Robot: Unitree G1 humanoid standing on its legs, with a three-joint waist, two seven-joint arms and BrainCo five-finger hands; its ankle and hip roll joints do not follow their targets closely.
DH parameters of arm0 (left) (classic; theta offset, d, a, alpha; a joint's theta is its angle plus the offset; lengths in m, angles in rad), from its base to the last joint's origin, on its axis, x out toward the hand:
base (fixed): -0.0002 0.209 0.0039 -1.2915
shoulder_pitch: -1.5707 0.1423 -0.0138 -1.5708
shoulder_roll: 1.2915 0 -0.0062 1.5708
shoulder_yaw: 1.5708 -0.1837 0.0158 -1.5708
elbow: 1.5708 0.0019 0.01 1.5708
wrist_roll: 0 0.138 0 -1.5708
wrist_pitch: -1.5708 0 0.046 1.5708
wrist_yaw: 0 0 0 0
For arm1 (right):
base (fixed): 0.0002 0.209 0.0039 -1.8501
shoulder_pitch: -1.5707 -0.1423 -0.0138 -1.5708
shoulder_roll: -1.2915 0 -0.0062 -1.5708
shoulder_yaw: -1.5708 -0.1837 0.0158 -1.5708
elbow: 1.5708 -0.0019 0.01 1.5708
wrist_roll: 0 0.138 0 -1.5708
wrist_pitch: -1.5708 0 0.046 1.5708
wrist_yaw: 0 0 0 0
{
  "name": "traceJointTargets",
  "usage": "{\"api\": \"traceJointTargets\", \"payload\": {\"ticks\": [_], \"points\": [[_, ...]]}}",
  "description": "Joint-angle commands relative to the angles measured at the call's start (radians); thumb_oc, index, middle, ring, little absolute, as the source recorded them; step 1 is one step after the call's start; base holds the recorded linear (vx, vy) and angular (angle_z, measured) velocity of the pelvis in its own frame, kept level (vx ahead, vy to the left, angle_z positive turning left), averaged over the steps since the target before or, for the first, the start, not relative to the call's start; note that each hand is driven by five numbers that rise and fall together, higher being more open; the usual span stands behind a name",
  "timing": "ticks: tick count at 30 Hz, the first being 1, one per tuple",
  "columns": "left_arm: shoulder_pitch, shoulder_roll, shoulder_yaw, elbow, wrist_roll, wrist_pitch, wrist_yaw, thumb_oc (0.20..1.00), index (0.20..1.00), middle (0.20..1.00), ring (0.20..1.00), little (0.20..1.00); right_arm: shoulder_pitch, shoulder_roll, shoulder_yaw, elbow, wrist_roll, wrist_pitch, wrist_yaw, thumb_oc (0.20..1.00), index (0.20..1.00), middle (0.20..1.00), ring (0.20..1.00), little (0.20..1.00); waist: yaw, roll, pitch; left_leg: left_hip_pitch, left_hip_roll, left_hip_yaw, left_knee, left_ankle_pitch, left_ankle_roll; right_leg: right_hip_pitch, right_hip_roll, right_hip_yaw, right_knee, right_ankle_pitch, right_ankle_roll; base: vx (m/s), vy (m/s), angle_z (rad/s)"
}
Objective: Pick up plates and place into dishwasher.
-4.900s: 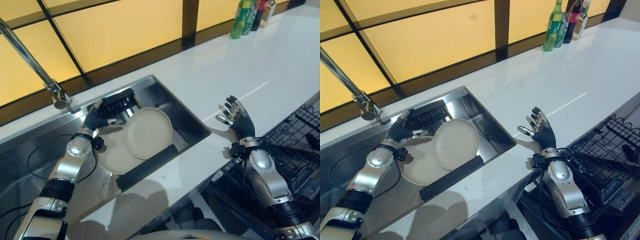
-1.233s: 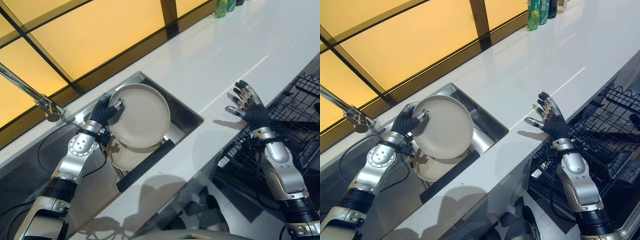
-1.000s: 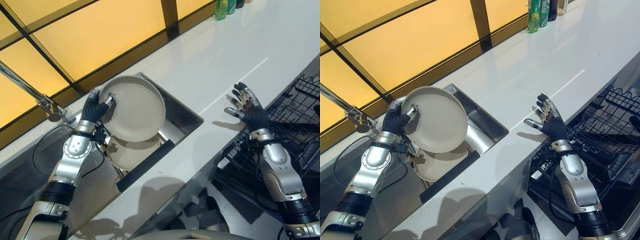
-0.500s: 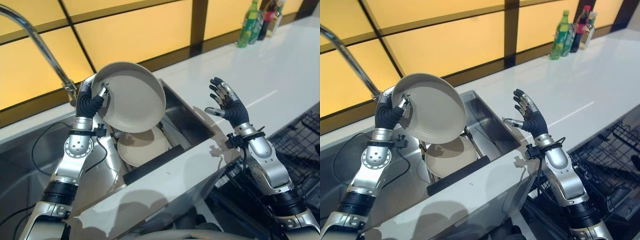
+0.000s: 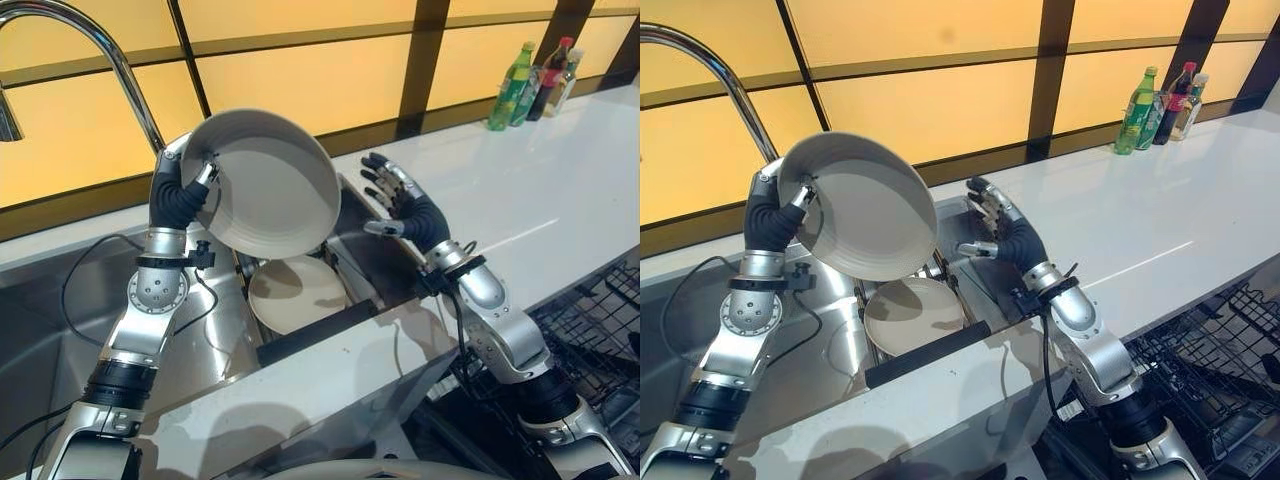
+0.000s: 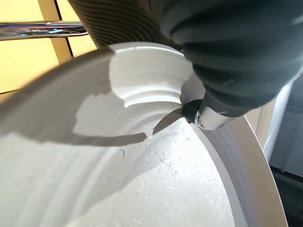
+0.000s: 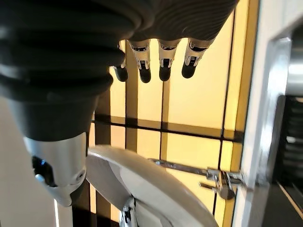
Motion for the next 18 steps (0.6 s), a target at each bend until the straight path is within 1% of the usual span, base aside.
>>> {"api": "traceJointTargets", "payload": {"ticks": [1, 3, 5, 9, 12, 14, 16, 18], "points": [[-0.146, 0.001, -0.048, -0.016, -0.019, -0.055, 0.05, 0.2, 0.2, 0.2, 0.2, 0.2, -0.092, 0.043, 0.028, -0.07, 0.043, -0.007, -0.015, 1.0, 1.0, 1.0, 1.0, 1.0, 0.021, -0.009, -0.039, -0.032, 0.004, -0.033, 0.007, -0.027, 0.004, 0.016, -0.027, -0.064, 0.025, -0.042, 0.029, -0.04, -0.021, 0.0], [-0.151, -0.016, -0.062, -0.022, -0.03, -0.059, 0.053, 0.2, 0.2, 0.2, 0.2, 0.2, -0.112, 0.055, 0.054, -0.062, 0.05, -0.001, -0.027, 1.0, 1.0, 1.0, 1.0, 1.0, 0.025, -0.009, -0.04, -0.032, 0.004, -0.037, 0.007, -0.028, 0.005, 0.018, -0.026, -0.067, 0.024, -0.042, 0.028, -0.04, -0.022, 0.0], [-0.153, -0.036, -0.087, -0.031, 0.0, -0.071, 0.056, 0.2, 0.2, 0.2, 0.2, 0.2, -0.13, 0.075, 0.077, -0.052, 0.052, 0.007, -0.046, 1.0, 1.0, 1.0, 1.0, 1.0, 0.03, -0.01, -0.041, -0.032, 0.003, -0.041, 0.007, -0.027, 0.005, 0.021, -0.025, -0.068, 0.021, -0.041, 0.027, 0.0, 0.0, 0.0], [-0.15, -0.07, -0.119, -0.06, -0.008, -0.062, 0.045, 0.2, 0.2, 0.2, 0.2, 0.2, -0.146, 0.092, 0.109, -0.052, 0.067, 0.021, -0.071, 1.0, 1.0, 1.0, 1.0, 1.0, 0.038, -0.012, -0.044, -0.032, 0.001, -0.046, 0.007, -0.029, 0.008, 0.024, -0.024, -0.073, 0.019, -0.042, 0.027, 0.0, 0.0, 0.0], [-0.152, -0.094, -0.155, -0.08, -0.009, -0.048, 0.06, 0.2, 0.2, 0.2, 0.2, 0.2, -0.155, 0.108, 0.133, -0.055, 0.066, 0.025, -0.084, 1.0, 1.0, 1.0, 1.0, 1.0, 0.043, -0.016, -0.044, -0.032, -0.001, -0.051, 0.007, -0.031, 0.01, 0.025, -0.024, -0.077, 0.018, -0.041, 0.027, 0.0, 0.0, 0.0], [-0.15, -0.119, -0.173, -0.087, -0.011, -0.041, 0.056, 0.2, 0.2, 0.2, 0.2, 0.2, -0.17, 0.124, 0.153, -0.049, 0.064, 0.013, -0.092, 1.0, 1.0, 1.0, 1.0, 1.0, 0.049, -0.018, -0.043, -0.031, -0.003, -0.055, 0.007, -0.033, 0.012, 0.025, -0.025, -0.081, 0.017, -0.04, 0.027, -0.02, -0.021, 0.04], [-0.144, -0.137, -0.193, -0.093, 0.019, -0.038, 0.061, 0.2, 0.2, 0.2, 0.2, 0.2, -0.187, 0.138, 0.166, -0.045, 0.058, 0.009, -0.103, 1.0, 1.0, 1.0, 1.0, 1.0, 0.055, -0.02, -0.042, -0.03, -0.004, -0.058, 0.007, -0.034, 0.012, 0.026, -0.026, -0.085, 0.015, -0.038, 0.028, 0.0, -0.018, 0.08], [-0.141, -0.144, -0.206, -0.101, 0.023, -0.025, 0.058, 0.2, 0.2, 0.2, 0.2, 0.2, -0.198, 0.145, 0.173, -0.046, 0.059, 0.01, -0.112, 1.0, 1.0, 1.0, 1.0, 1.0, 0.059, -0.022, -0.041, -0.028, -0.006, -0.06, 0.007, -0.036, 0.014, 0.028, -0.027, -0.087, 0.014, -0.038, 0.028, 0.0, -0.01, 0.06]]}}
